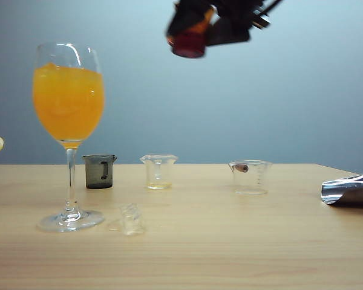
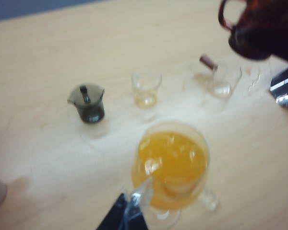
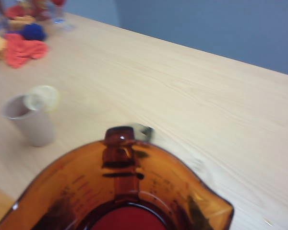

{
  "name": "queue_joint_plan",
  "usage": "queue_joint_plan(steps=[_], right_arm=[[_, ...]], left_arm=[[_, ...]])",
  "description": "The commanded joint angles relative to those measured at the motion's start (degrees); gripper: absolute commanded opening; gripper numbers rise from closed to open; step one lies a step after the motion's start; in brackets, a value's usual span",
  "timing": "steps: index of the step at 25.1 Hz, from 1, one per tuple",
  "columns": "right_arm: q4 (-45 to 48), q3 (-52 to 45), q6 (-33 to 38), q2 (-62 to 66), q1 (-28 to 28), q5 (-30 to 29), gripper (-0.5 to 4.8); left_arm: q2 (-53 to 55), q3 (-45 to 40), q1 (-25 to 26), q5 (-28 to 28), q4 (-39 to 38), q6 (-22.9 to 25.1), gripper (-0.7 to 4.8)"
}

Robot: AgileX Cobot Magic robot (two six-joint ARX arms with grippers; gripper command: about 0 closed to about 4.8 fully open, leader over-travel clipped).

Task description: Pick up the fourth measuring cup from the left, pour the grenadine inside into the goblet, and finally put the measuring cup back in its original place.

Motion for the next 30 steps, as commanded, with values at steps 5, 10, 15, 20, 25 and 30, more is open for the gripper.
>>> queue_joint_plan(steps=[5,10,15,20,25,30], right_arm=[[1.6,6.1,-0.9,5.3,5.7,0.0,1.65],[1.1,11.3,-4.9,11.0,7.3,-0.2,1.65],[0.8,13.6,-12.6,13.6,10.0,1.5,1.65],[0.7,13.6,-19.7,13.8,12.3,5.2,1.65],[1.2,13.6,-25.2,13.8,13.5,9.0,1.65],[1.9,13.6,-29.7,13.8,13.5,9.6,1.65]], left_arm=[[0.0,-0.4,-0.1,0.1,-2.5,-1.2,-0.05],[0.1,-0.4,-0.1,0.1,-6.8,-3.6,-0.05],[0.1,-0.4,-0.1,-0.1,-9.1,-3.5,-0.05],[0.1,-0.4,-0.1,-0.1,-8.8,-2.3,-0.05],[0.1,-0.4,-0.1,-0.1,-8.9,-0.7,-0.05],[0.1,-0.4,-0.1,-0.1,-9.0,-0.7,-0.05]])
